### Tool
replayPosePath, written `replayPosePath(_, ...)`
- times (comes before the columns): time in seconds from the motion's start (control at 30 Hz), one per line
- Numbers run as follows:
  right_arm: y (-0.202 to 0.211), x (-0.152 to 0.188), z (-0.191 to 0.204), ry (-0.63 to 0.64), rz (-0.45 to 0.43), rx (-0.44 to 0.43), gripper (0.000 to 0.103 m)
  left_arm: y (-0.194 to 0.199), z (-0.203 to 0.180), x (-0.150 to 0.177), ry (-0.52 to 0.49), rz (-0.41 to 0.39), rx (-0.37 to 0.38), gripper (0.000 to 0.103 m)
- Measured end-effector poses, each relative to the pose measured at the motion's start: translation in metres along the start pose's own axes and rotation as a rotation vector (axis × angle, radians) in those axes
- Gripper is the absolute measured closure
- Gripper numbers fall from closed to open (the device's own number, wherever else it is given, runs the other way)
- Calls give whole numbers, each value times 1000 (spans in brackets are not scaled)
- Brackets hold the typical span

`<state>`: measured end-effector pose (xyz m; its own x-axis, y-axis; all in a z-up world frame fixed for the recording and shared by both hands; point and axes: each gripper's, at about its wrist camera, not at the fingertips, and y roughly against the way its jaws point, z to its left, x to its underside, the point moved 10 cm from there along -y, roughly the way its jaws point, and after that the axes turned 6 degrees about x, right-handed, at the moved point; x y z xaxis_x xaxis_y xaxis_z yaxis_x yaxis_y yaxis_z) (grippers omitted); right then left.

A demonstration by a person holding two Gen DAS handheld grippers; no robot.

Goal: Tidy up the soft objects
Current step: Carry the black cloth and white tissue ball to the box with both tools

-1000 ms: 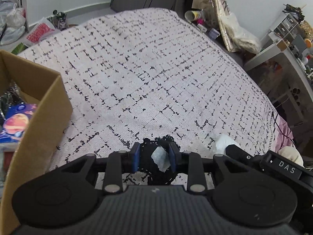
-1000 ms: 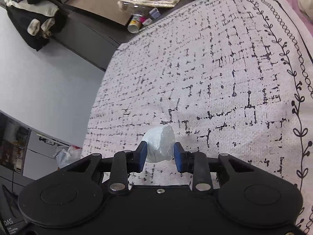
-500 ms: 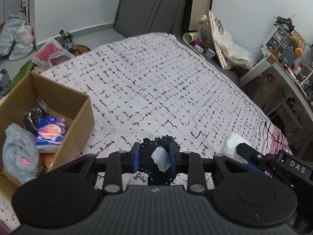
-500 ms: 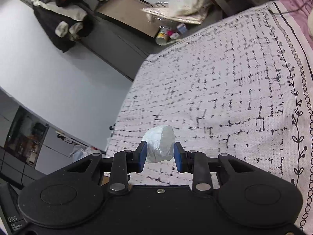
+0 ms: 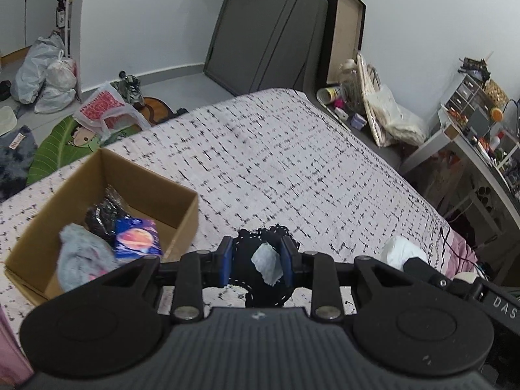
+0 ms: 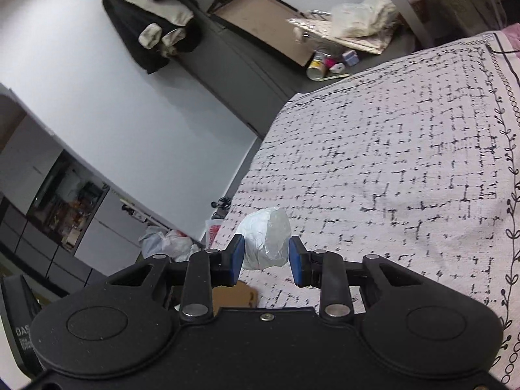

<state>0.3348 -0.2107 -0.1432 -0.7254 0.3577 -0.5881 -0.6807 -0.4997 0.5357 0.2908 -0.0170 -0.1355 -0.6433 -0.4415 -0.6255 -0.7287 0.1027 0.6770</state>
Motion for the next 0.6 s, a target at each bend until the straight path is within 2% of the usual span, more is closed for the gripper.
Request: replayPosePath(0.6, -11, 32, 55, 113, 42, -16, 74, 33, 61, -25, 71, -60, -32, 74)
